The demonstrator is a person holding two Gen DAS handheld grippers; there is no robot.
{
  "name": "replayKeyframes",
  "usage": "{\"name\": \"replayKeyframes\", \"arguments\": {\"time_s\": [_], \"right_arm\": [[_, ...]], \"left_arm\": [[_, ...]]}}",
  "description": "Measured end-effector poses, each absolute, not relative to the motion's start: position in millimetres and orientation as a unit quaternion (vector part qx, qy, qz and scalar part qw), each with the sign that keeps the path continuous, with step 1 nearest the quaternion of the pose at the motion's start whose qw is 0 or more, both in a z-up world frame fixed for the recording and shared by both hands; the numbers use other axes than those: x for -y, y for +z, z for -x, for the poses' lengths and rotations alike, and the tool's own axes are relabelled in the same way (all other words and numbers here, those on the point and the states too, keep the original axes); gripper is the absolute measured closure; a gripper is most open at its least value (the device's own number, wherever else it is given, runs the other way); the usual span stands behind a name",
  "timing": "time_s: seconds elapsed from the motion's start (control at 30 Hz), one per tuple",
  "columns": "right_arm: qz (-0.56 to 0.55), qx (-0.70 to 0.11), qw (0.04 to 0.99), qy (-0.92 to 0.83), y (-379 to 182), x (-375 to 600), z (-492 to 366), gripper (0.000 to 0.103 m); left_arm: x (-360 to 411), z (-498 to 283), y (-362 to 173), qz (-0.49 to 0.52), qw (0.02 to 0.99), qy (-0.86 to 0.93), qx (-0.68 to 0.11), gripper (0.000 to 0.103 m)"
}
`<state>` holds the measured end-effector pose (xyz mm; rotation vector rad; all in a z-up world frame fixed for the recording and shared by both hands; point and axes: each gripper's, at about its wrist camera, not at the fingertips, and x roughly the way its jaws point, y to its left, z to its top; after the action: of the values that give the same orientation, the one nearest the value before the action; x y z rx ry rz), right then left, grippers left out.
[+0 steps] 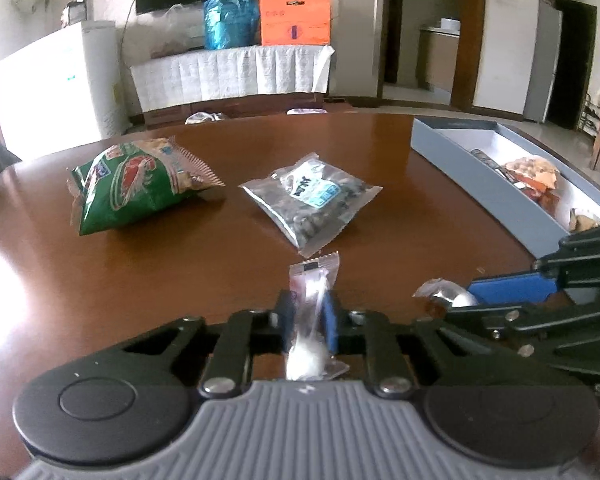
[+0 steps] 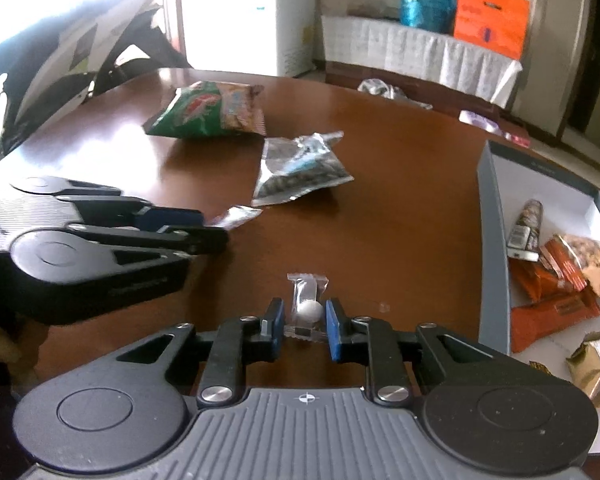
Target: Organize snacks
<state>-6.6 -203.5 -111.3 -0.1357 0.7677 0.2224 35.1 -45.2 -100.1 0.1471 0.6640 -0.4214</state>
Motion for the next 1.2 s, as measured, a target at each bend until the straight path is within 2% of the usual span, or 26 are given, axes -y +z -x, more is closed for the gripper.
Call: {"name": "replayKeyframes", "arguments": {"time_s": [0.13, 0.6, 1.2], "right_arm": [[0.064, -0.365, 0.923, 0.105, -103.9, 202.3, 12.2, 0.079], [0.047, -0.298, 0.949, 0.092, -76.4, 198.6, 33.5, 0.079], [0.032, -0.283, 0.955, 0.082, -69.3, 213.4, 37.9, 0.080]], "left_arm": [[46.3, -33.8, -97.6, -0.077, 0.925, -0.193, -0.319, 0.098], [53.7, -18.1, -86.0, -0.108, 0.933, -0.198, -0.281, 0.098], [72.4, -15.5, -78.9, -0.130, 0.934, -0.204, -0.264, 0.098]]}}
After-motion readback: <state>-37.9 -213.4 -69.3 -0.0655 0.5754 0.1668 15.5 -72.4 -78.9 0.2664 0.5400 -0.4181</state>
